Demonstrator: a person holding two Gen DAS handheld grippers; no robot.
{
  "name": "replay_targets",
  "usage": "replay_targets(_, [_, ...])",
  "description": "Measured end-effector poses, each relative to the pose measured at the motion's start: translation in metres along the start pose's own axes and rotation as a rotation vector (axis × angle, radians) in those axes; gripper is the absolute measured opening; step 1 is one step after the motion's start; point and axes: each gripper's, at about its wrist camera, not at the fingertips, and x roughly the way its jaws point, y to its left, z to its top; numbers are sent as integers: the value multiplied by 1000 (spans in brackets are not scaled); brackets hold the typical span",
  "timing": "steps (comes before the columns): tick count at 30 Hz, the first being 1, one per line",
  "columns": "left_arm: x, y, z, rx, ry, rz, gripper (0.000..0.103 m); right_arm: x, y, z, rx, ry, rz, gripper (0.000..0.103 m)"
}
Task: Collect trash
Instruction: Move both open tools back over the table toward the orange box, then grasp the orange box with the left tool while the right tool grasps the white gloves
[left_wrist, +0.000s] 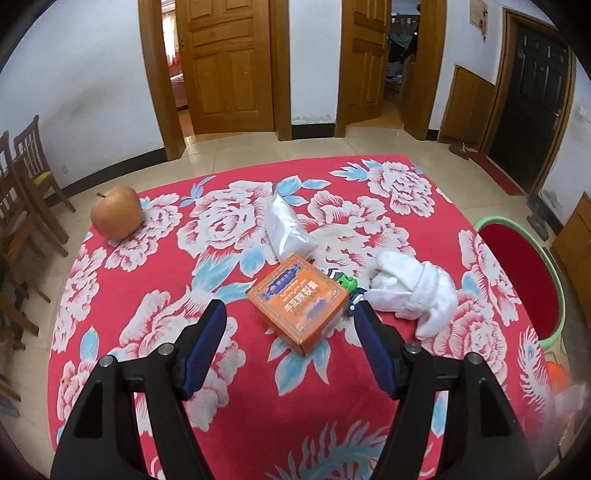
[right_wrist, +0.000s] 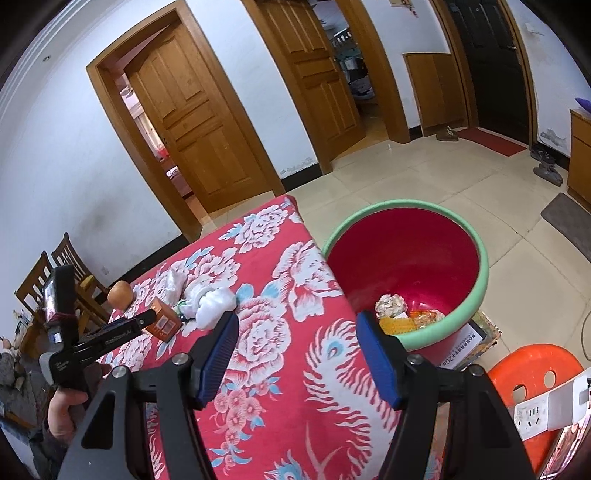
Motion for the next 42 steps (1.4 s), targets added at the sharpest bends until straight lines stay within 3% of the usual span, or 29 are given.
replay_targets(8, [18,-4,2,44,4,5,71,11,25,5,-43,21,4,69])
replay_targets(16, [16,6,-1,13,-26,-50,64,39,49,6,-65,75,18,69])
replay_targets(25, [0,21,1,-23,-83,-6,64,81,77,6,-95,121,25,69])
replay_targets(37, [0,41,0,-90,-80,-13,64,148,102,-4,-119,217,6,69])
replay_targets(42, [-2,45,0,-106,-84,-11,64,161,104,-12,-120,256,21,50])
